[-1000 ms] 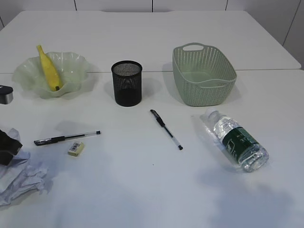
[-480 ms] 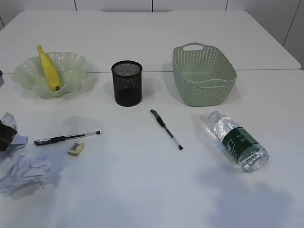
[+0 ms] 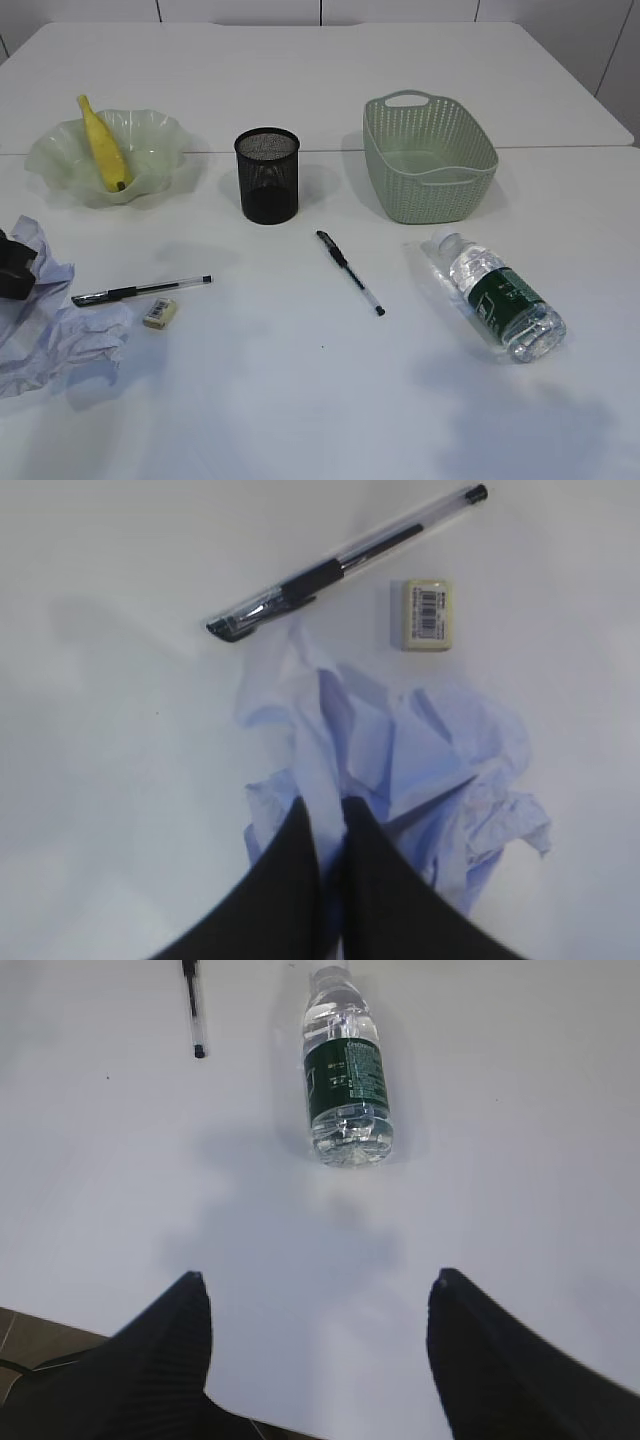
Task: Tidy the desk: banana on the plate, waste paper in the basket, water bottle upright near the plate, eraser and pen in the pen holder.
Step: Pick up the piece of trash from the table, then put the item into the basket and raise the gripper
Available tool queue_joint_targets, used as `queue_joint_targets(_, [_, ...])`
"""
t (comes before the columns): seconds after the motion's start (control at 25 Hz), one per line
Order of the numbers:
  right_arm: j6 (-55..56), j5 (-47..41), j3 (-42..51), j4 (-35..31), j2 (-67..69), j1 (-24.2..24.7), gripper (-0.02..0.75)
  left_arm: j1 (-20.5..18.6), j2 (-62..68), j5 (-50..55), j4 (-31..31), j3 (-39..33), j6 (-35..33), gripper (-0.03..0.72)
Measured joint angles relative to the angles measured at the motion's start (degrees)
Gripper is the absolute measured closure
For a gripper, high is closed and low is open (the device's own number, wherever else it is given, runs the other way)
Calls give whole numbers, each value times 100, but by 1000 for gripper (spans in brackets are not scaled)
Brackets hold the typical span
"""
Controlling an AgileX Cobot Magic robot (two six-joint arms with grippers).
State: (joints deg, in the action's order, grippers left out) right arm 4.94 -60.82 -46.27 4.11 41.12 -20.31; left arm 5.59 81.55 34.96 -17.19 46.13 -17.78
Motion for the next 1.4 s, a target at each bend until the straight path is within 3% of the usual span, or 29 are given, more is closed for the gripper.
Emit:
queue_joint_targets(0.32, [0,47,0,0,0,0,237,0,-336,21,-585,0,-415,684])
queue_joint_targets(0.68, [0,76,0,0,0,0,237,43,-375,2,-2142,76,-1701,685])
queue_joint_targets(0.92, [0,90,0,0,0,0,237,674,-336,-686,-3043,440,-2427,685])
queue_joint_targets(1.12, [0,90,0,0,0,0,237,1279,110,-1133,-3203,920,-2468,685])
queue_joint_targets(1.4, [0,90,0,0,0,0,237,1794,994,-1490,-3284,1916,-2473,685])
